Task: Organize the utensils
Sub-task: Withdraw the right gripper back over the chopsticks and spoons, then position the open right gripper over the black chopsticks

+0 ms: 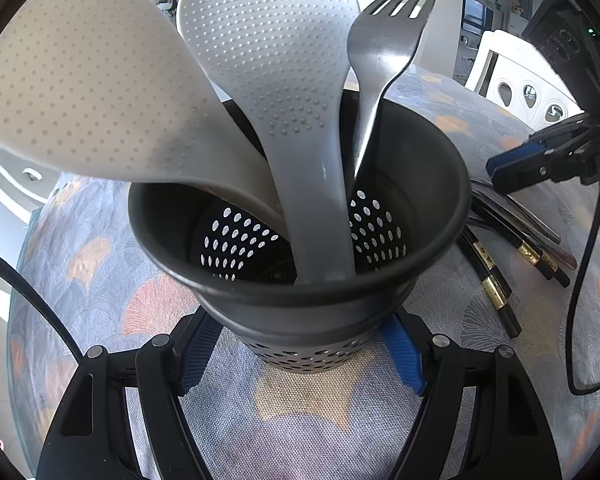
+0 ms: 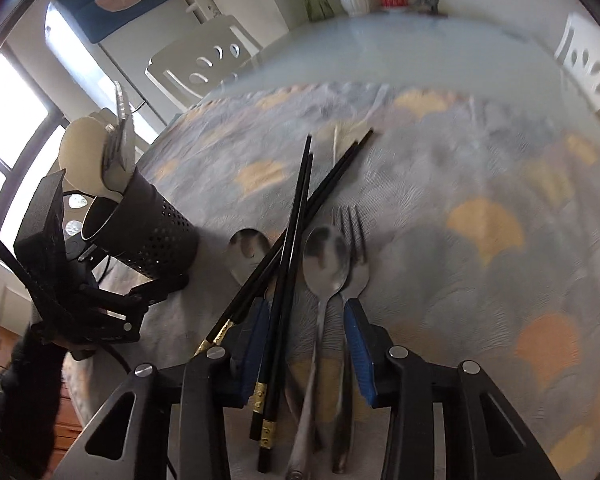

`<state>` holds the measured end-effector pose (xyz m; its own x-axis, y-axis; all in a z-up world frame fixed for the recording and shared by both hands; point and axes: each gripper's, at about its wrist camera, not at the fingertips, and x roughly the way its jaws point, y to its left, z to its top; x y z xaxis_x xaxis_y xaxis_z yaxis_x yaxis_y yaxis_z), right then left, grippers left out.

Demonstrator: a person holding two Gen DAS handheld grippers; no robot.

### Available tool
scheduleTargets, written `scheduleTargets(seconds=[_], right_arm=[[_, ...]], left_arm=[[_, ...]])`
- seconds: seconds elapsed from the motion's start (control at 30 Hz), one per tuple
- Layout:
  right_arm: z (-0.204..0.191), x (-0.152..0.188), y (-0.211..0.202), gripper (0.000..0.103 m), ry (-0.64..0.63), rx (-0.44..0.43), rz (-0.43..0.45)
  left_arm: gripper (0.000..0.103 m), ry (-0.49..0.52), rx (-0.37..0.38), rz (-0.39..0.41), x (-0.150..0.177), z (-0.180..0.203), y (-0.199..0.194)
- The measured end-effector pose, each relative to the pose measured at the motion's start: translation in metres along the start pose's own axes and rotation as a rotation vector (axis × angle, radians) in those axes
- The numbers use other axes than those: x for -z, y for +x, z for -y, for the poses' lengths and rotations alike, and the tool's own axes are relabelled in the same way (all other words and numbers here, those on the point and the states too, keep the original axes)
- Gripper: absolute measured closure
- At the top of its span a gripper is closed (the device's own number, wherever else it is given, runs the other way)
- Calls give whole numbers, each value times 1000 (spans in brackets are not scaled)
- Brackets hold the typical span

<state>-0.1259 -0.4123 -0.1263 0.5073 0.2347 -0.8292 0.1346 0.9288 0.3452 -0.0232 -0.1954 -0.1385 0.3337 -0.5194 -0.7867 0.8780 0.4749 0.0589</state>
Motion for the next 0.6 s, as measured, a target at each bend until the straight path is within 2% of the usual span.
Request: scheduleTargets(seconds=[0.23,0.6], right_arm=[[-2,-1,12,65,-6,-27,-57],[-6,-8,19,65,-18,-11,-55]], left_arm=[[28,-1,1,-1,-1,-1,0],[28,4,-6,2,-2,0,0]])
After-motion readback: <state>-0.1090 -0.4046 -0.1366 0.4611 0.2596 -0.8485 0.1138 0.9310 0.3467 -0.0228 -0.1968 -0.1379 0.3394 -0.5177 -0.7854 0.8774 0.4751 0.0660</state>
